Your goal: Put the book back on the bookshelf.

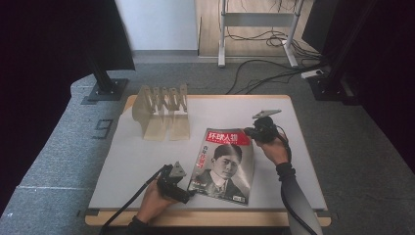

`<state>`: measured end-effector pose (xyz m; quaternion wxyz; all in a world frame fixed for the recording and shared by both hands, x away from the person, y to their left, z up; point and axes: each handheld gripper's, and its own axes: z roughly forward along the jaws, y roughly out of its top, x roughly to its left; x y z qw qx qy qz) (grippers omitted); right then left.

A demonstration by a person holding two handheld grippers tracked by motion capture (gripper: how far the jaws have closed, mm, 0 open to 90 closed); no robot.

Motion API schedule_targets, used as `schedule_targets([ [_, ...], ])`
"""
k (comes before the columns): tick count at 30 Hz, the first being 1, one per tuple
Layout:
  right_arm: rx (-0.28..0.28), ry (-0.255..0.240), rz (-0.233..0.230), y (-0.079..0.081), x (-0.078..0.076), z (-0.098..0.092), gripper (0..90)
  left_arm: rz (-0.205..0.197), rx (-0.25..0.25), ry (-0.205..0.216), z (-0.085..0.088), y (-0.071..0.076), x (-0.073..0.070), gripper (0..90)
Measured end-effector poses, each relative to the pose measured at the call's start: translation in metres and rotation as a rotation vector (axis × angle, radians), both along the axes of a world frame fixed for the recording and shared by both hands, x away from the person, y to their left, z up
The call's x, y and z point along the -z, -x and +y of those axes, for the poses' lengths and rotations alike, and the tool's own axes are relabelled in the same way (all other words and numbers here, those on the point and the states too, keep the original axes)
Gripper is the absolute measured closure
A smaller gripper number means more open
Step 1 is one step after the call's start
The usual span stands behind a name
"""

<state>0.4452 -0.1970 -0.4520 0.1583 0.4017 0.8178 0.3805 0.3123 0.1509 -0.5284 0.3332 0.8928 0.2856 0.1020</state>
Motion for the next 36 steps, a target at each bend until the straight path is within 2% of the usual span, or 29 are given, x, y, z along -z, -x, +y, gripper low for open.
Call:
schedule_targets([
  [4,-0.029,-0.003,-0.02,0.006,-0.014,0.007,85.5,0.001,0.002,0.0,0.0,0.0,0.0,0.0],
  [8,-0.072,0.011,-0.058,0.015,-0.032,0.013,85.6,0.006,0.003,-0.002,0.001,0.0,-0.001,0.0],
  [11,-0.085,0.018,-0.076,0.018,-0.039,0.015,85.7,0.012,0.006,-0.002,0.001,-0.001,-0.002,0.3],
  [14,-0.095,0.014,-0.097,0.023,-0.049,0.016,85.7,0.042,0.005,0.027,0.003,-0.004,-0.004,0.4],
  [15,-0.106,0.011,-0.112,0.026,-0.056,0.017,85.7,0.05,0.011,0.039,0.004,-0.005,-0.005,1.3],
  [17,-0.106,0.008,-0.118,0.027,-0.058,0.017,85.7,0.055,0.021,0.052,0.003,-0.007,-0.008,1.6],
  [18,-0.115,-0.004,-0.131,0.03,-0.065,0.017,85.7,0.055,0.025,0.055,0.003,-0.007,-0.01,3.5],
  [21,-0.128,-0.01,-0.147,0.032,-0.072,0.018,85.7,0.061,0.061,0.062,0.004,-0.012,-0.018,6.8],
  [24,-0.15,-0.018,-0.177,0.037,-0.086,0.021,85.7,0.067,0.102,0.041,0.003,-0.017,-0.027,13.4],
  [25,-0.15,-0.018,-0.177,0.037,-0.086,0.021,85.7,0.075,0.11,0.044,0.002,-0.019,-0.029,13.4],
  [30,-0.171,-0.019,-0.203,0.042,-0.1,0.023,85.7,0.096,0.153,0.006,-0.004,-0.033,-0.037,14.7],
  [33,-0.189,-0.022,-0.218,0.045,-0.106,0.024,85.7,0.117,0.181,0.009,-0.007,-0.043,-0.039,15.9],
  [36,-0.197,-0.021,-0.228,0.047,-0.11,0.025,85.7,0.137,0.205,0.024,-0.011,-0.052,-0.041,20.8],
])
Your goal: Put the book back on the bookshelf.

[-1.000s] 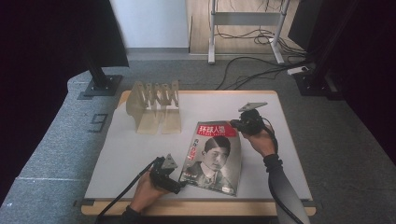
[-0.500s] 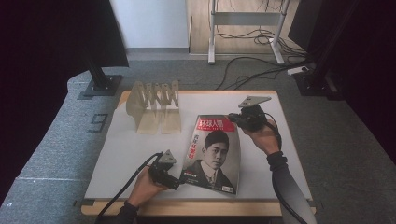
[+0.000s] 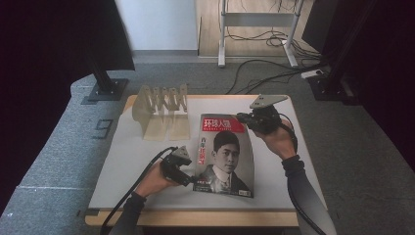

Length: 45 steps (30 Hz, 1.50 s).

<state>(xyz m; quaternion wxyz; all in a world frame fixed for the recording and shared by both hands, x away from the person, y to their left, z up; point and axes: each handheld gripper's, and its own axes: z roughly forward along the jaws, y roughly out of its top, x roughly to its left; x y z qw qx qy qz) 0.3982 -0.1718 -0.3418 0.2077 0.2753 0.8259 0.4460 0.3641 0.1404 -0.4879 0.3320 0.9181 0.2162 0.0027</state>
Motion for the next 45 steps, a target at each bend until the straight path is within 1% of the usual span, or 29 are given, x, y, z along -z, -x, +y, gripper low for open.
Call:
schedule_targets([
  [1,-0.01,-0.005,-0.004,0.003,-0.003,0.001,85.6,0.003,0.004,-0.007,-0.002,-0.004,-0.001,23.1],
  [2,-0.01,-0.005,-0.004,0.003,-0.003,0.001,85.6,0.005,0.009,-0.007,-0.003,-0.006,-0.001,23.1],
  [3,-0.014,-0.003,-0.01,0.003,-0.005,0.002,85.6,0.015,0.024,0.003,-0.005,-0.01,-0.001,24.3],
  [4,-0.021,-0.001,-0.013,0.005,-0.006,0.003,85.7,0.021,0.027,0.007,-0.006,-0.012,-0.002,25.8],
  [5,-0.023,-0.001,-0.017,0.006,-0.008,0.004,85.6,0.029,0.03,0.005,-0.008,-0.015,-0.002,26.7],
  [7,-0.036,0.001,-0.023,0.009,-0.011,0.005,85.6,0.044,0.05,0.012,-0.01,-0.019,-0.003,31.4],
  [8,-0.036,0.0,-0.026,0.01,-0.012,0.005,85.7,0.053,0.054,0.007,-0.01,-0.022,-0.003,32.1],
  [10,-0.047,-0.002,-0.028,0.012,-0.015,0.005,85.7,0.071,0.065,0.006,-0.012,-0.025,-0.002,36.6],
  [12,-0.057,-0.006,-0.031,0.013,-0.017,0.005,85.6,0.088,0.084,0.002,-0.013,-0.027,-0.001,38.4],
  [13,-0.06,-0.007,-0.033,0.014,-0.017,0.005,85.6,0.102,0.103,-0.003,-0.014,-0.028,0.0,40.3],
  [14,-0.071,-0.011,-0.037,0.015,-0.018,0.004,85.6,0.103,0.107,-0.003,-0.014,-0.029,0.0,42.6],
  [15,-0.071,-0.011,-0.037,0.015,-0.018,0.004,85.6,0.111,0.109,-0.002,-0.014,-0.029,0.001,42.6],
  [16,-0.076,-0.012,-0.037,0.015,-0.019,0.004,85.6,0.124,0.113,0.0,-0.013,-0.031,0.001,45.9],
  [19,-0.087,-0.015,-0.038,0.016,-0.021,0.003,85.6,0.141,0.122,0.022,-0.011,-0.033,0.001,51.8],
  [20,-0.089,-0.017,-0.038,0.016,-0.021,0.003,85.6,0.149,0.125,0.035,-0.01,-0.034,0.0,53.3],
  [24,-0.103,-0.031,-0.041,0.018,-0.024,0.003,85.7,0.179,0.135,0.076,-0.007,-0.035,-0.006,64.5],
  [26,-0.105,-0.031,-0.045,0.018,-0.026,0.004,85.6,0.184,0.135,0.093,-0.006,-0.035,-0.009,70.2],
  [27,-0.104,-0.029,-0.049,0.019,-0.027,0.004,85.7,0.179,0.14,0.097,-0.006,-0.034,-0.011,73.6],
  [29,-0.096,-0.027,-0.056,0.019,-0.029,0.003,85.6,0.151,0.13,0.092,-0.006,-0.032,-0.017,77.0],
  [32,-0.085,-0.04,-0.071,0.02,-0.035,-0.001,85.5,0.057,0.098,0.063,-0.005,-0.03,-0.028,79.5],
  [34,-0.079,-0.053,-0.084,0.021,-0.04,-0.004,85.4,-0.015,0.074,0.042,-0.004,-0.03,-0.036,81.8],
  [35,-0.077,-0.061,-0.09,0.022,-0.042,-0.005,85.3,-0.055,0.05,0.036,-0.003,-0.029,-0.039,82.7],
  [37,-0.073,-0.063,-0.105,0.024,-0.046,-0.006,85.3,-0.104,0.03,0.03,-0.002,-0.027,-0.043,84.2],
  [38,-0.076,-0.065,-0.107,0.024,-0.047,-0.007,85.3,-0.123,0.014,0.026,-0.002,-0.026,-0.044,84.8],
  [39,-0.074,-0.063,-0.109,0.025,-0.047,-0.008,85.3,-0.13,0.012,0.018,-0.002,-0.026,-0.044,85.1],
  [41,-0.073,-0.055,-0.107,0.025,-0.046,-0.008,85.3,-0.147,0.015,-0.004,-0.003,-0.024,-0.042,85.0],
  [42,-0.069,-0.049,-0.108,0.025,-0.044,-0.008,85.2,-0.155,0.013,-0.007,-0.004,-0.022,-0.042,85.1],
  [43,-0.068,-0.057,-0.105,0.025,-0.042,-0.01,85.2,-0.156,0.015,-0.003,-0.004,-0.022,-0.042,85.0],
  [45,-0.064,-0.057,-0.106,0.025,-0.041,-0.013,85.1,-0.172,0.029,-0.011,-0.005,-0.018,-0.042,84.6],
])
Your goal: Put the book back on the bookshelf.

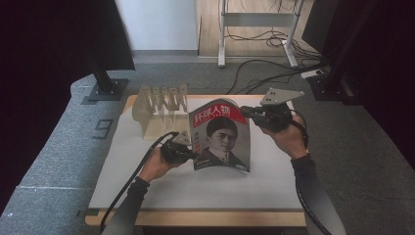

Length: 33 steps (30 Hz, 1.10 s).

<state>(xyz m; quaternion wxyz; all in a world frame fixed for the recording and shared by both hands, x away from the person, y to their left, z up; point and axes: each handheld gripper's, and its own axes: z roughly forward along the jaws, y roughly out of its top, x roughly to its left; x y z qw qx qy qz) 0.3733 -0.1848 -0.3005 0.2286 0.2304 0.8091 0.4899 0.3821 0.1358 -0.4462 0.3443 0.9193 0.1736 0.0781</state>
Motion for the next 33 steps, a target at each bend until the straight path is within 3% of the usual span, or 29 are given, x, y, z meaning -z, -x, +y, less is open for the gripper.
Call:
schedule_targets([
  [8,-0.002,0.001,0.004,0.006,0.001,-0.009,84.9,-0.037,0.03,-0.024,-0.007,0.011,-0.005,77.8],
  [11,0.002,0.001,0.004,0.008,0.002,-0.012,84.9,-0.052,0.031,-0.014,-0.008,0.012,-0.01,76.4],
  [17,0.004,-0.004,-0.002,0.013,0.003,-0.019,84.9,-0.072,0.028,0.068,-0.003,0.011,-0.034,76.0],
  [26,-0.001,-0.003,-0.002,0.017,0.004,-0.024,84.9,-0.097,0.032,0.094,-0.005,0.01,-0.072,74.2],
  [30,-0.006,-0.004,-0.001,0.018,0.004,-0.026,84.8,-0.092,0.039,0.082,-0.01,0.008,-0.088,74.2],
  [33,-0.011,0.002,-0.001,0.019,0.004,-0.027,84.7,-0.078,0.044,0.04,-0.016,0.006,-0.096,74.3],
])
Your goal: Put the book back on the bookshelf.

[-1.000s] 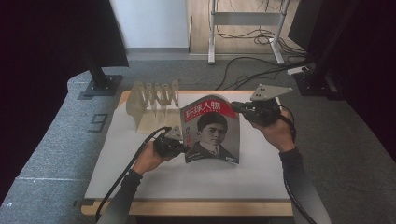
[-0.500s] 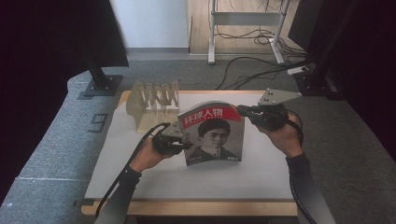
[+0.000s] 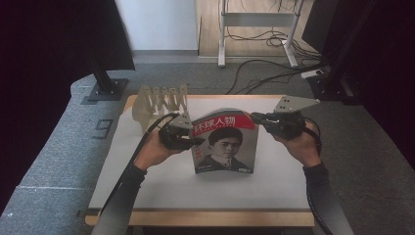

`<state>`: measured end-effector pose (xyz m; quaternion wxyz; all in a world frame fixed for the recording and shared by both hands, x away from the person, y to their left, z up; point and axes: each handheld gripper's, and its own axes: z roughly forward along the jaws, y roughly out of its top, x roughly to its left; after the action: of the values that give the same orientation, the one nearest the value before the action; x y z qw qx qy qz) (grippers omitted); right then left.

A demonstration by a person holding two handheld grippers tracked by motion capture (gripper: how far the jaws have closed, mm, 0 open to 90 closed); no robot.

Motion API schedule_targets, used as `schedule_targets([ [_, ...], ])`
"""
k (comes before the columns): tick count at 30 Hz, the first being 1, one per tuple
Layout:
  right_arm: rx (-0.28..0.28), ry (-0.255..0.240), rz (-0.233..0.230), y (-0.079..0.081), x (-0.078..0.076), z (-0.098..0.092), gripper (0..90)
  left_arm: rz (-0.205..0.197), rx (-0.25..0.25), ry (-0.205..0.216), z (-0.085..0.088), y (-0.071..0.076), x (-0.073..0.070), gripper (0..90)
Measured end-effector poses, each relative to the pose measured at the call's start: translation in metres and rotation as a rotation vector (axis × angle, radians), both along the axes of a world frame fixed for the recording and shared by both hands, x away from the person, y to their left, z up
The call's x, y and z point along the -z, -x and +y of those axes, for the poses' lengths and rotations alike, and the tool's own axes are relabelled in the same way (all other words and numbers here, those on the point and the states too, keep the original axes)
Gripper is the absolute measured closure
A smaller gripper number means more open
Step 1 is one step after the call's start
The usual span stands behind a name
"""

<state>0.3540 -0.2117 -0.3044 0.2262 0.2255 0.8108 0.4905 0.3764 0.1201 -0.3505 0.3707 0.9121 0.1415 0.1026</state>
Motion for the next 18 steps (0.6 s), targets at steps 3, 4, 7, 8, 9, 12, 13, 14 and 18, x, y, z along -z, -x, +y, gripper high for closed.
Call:
schedule_targets([
  [3,-0.003,0.003,0.002,0.001,0.0,-0.001,84.7,0.012,0.002,-0.035,-0.005,-0.002,-0.003,75.4],
  [4,-0.004,0.004,0.003,0.001,0.0,-0.001,84.6,0.014,0.004,-0.042,-0.006,-0.002,-0.003,78.2],
  [7,-0.003,0.004,0.007,0.001,0.001,-0.003,84.2,0.037,0.011,-0.056,-0.006,-0.003,-0.005,83.5],
  [8,-0.001,0.004,0.01,0.001,0.001,-0.004,83.9,0.048,0.012,-0.052,-0.006,-0.004,-0.005,84.5],
  [9,0.003,0.005,0.012,0.001,0.001,-0.005,83.3,0.058,0.015,-0.048,-0.006,-0.004,-0.005,85.2],
  [12,0.022,-0.002,0.021,0.001,0.003,-0.01,77.8,0.074,0.022,-0.038,-0.005,-0.005,-0.005,85.8],
  [13,0.028,-0.004,0.023,0.001,0.004,-0.012,75.3,0.079,0.027,-0.031,-0.005,-0.005,-0.004,85.8],
  [14,0.041,-0.003,0.023,0.002,0.006,-0.015,72.0,0.078,0.029,-0.032,-0.005,-0.005,-0.004,85.9],
  [18,0.095,0.002,0.028,0.006,0.02,-0.025,54.9,0.078,0.031,-0.031,-0.006,-0.002,-0.004,85.9],
])
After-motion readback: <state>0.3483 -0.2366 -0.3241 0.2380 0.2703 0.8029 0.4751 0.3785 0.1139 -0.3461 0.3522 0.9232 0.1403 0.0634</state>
